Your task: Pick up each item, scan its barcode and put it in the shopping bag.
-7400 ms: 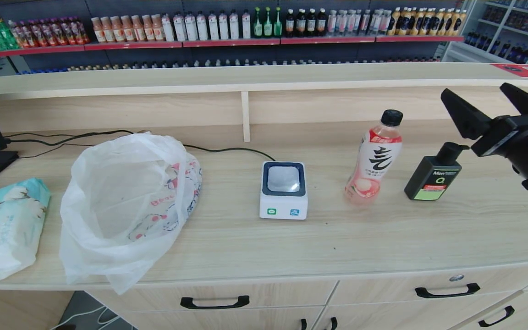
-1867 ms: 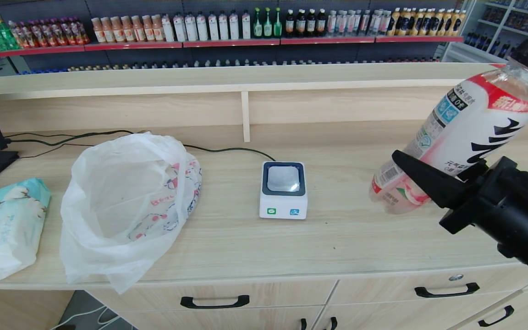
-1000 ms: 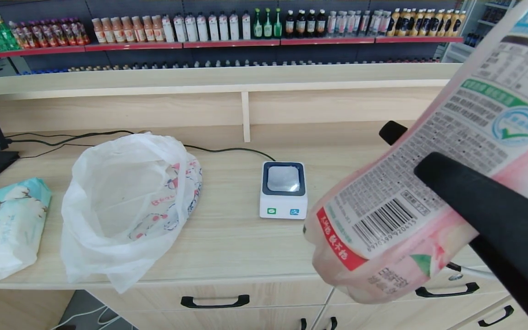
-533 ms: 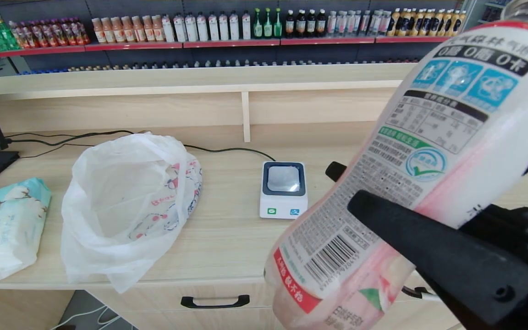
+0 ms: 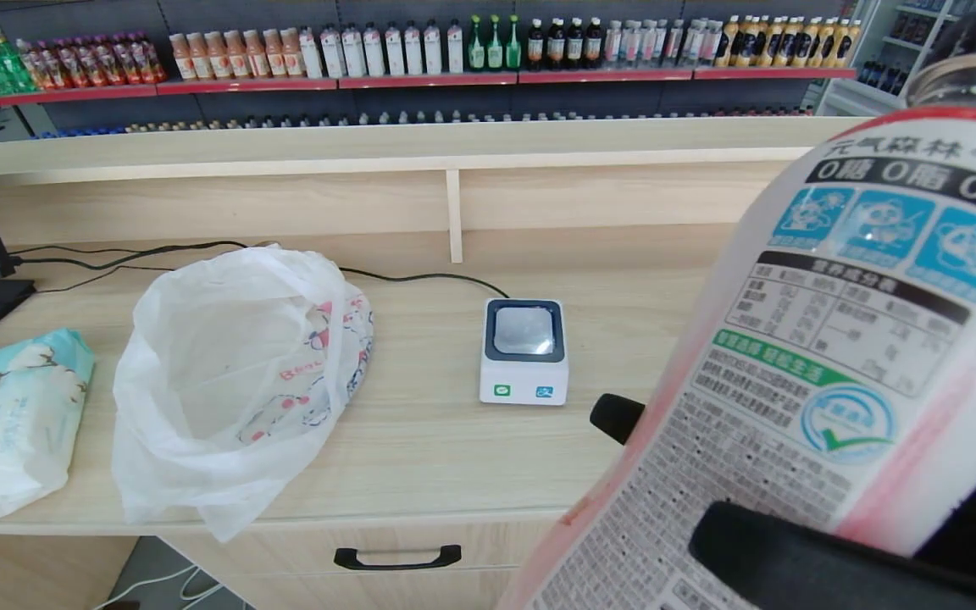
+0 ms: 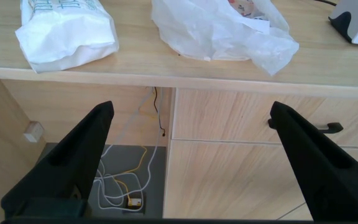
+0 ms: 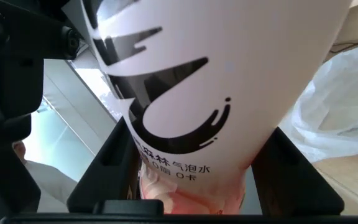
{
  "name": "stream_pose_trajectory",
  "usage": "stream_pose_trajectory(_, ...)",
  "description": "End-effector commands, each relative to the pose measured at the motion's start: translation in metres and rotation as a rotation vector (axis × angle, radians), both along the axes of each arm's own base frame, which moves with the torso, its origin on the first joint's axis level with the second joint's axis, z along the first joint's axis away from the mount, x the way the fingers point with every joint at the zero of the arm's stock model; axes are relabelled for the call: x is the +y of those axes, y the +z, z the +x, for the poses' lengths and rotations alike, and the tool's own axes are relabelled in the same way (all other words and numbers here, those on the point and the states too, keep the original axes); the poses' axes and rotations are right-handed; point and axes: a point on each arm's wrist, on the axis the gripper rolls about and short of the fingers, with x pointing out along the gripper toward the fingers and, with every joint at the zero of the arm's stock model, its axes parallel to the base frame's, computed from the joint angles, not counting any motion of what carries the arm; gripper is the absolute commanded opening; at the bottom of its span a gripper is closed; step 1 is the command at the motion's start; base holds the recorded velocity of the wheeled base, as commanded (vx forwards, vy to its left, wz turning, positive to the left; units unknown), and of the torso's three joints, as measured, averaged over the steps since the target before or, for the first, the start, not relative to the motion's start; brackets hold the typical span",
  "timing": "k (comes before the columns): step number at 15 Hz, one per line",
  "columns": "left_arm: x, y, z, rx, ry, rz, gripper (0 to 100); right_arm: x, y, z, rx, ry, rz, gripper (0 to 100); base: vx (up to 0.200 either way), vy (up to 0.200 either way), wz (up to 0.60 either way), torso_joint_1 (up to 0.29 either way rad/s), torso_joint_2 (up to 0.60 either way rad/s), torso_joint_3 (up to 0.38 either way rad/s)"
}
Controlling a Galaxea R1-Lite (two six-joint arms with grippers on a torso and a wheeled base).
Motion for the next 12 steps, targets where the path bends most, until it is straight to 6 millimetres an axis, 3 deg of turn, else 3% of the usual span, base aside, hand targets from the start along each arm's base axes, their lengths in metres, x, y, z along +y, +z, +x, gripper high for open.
stream_pose_trajectory(1, 0.0, 0.0, 0.0, 0.0, 0.001, 0.0, 100, 0.0008, 0.0008, -0.0035, 0.0, 0.018, 0.004, 0, 0.0, 0.0, 0.0, 0.0, 0.0, 0.0)
stream_pose_trajectory(12, 0.0, 0.0, 0.0, 0.0, 0.001, 0.0, 100, 0.0, 0.0006, -0.005, 0.066, 0.058, 0.016, 0, 0.0, 0.0, 0.0, 0.0, 0.0, 0.0)
